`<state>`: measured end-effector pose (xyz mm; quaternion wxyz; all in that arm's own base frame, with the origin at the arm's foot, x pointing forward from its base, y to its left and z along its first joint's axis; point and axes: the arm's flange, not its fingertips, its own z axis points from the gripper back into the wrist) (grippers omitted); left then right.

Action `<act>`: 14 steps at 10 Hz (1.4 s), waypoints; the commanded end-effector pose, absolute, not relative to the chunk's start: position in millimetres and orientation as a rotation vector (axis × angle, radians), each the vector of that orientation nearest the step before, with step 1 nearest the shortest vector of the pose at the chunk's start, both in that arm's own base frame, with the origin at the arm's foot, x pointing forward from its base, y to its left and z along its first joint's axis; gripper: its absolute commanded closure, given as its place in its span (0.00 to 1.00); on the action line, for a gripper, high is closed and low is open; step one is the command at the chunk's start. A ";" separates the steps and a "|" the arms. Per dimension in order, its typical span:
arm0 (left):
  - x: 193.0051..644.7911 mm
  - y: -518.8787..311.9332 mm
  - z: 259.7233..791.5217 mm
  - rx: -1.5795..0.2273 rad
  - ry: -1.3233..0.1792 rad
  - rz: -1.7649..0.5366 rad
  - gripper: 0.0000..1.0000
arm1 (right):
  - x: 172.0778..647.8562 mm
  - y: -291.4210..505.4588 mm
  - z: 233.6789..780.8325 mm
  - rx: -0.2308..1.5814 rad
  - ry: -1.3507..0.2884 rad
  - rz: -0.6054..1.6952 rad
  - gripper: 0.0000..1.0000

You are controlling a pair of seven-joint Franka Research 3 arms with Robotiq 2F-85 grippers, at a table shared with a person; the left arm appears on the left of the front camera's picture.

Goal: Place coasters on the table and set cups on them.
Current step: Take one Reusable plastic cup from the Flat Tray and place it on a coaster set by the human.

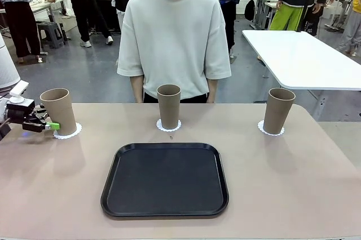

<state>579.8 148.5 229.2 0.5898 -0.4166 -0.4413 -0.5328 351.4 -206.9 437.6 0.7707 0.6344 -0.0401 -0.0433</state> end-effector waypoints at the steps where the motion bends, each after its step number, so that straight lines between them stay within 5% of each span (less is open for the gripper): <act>1: 584.8 150.2 232.7 -0.941 -0.975 -1.287 0.00 | 350.4 -206.6 437.4 1.384 -0.095 -0.081 0.00; 10: 593.0 194.3 238.8 -0.850 -0.932 -1.303 0.00 | 350.4 -206.6 437.4 1.384 -0.095 -0.081 0.00; 14: 545.4 204.5 342.0 -0.430 -0.774 -1.594 0.00 | 350.4 -206.6 437.4 1.384 -0.095 -0.081 0.00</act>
